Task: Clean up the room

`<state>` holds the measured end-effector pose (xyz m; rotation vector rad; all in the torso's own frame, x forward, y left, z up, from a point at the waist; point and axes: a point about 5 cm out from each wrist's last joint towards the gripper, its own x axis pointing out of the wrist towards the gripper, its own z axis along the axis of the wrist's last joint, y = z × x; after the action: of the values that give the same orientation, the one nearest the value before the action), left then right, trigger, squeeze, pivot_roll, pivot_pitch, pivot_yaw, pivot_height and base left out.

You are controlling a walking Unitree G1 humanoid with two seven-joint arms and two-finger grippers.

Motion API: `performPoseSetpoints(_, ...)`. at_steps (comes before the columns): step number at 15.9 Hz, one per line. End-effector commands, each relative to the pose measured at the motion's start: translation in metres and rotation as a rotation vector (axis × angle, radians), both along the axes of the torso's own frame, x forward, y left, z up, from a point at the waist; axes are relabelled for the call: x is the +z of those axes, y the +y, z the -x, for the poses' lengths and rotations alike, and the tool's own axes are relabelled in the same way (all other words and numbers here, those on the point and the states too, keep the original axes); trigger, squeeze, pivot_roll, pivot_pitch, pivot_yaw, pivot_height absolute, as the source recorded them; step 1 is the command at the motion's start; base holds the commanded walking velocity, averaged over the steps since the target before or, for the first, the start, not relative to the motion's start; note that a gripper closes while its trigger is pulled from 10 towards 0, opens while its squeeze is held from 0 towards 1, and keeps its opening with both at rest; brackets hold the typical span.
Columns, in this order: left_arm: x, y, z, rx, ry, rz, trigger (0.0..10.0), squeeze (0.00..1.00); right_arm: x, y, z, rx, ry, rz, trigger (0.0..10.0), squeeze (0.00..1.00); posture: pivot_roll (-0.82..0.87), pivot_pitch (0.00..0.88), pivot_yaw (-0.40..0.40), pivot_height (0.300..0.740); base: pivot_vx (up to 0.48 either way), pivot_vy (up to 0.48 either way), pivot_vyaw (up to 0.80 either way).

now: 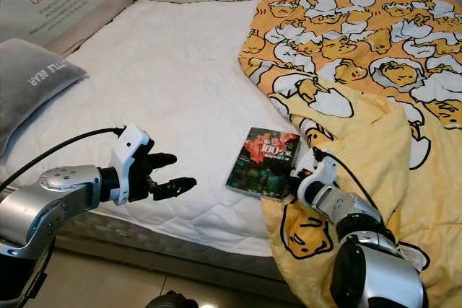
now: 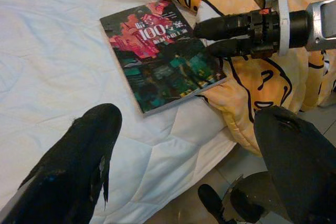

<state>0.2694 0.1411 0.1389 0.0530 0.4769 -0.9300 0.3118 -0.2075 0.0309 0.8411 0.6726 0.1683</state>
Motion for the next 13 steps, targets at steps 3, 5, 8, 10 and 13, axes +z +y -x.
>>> performPoseSetpoints(3, 0.003, 0.002, 0.001, 0.000, -0.010, -0.010, 10.0, 0.00, 0.004, 0.007, -0.004, 0.015, -0.017, -0.066, 10.0, 1.00, 0.16, 0.000, 0.073, 0.740, 0.000, 0.000, 0.00)
performPoseSetpoints(5, 0.003, 0.002, 0.001, 0.003, -0.008, -0.010, 10.0, 0.00, 0.002, 0.005, -0.001, 0.019, -0.006, -0.056, 10.0, 1.00, 0.16, 0.000, 0.073, 0.740, 0.000, 0.000, 0.00)
performPoseSetpoints(8, 0.002, 0.002, 0.002, 0.000, -0.006, -0.012, 10.0, 0.00, -0.009, 0.006, 0.006, 0.004, 0.037, -0.037, 10.0, 1.00, 0.17, 0.000, 0.076, 0.740, 0.000, 0.000, 0.00)
performPoseSetpoints(10, 0.003, 0.003, 0.003, -0.003, -0.002, -0.014, 10.0, 0.00, -0.014, 0.010, 0.010, -0.002, 0.056, -0.052, 10.0, 1.00, 0.17, 0.000, 0.082, 0.740, 0.000, 0.000, 0.00)
performPoseSetpoints(13, 0.005, 0.006, 0.005, -0.013, 0.010, -0.023, 10.0, 0.00, -0.016, 0.016, 0.011, -0.044, 0.050, -0.119, 10.0, 1.00, 0.19, 0.000, 0.103, 0.740, 0.000, 0.000, 0.00)
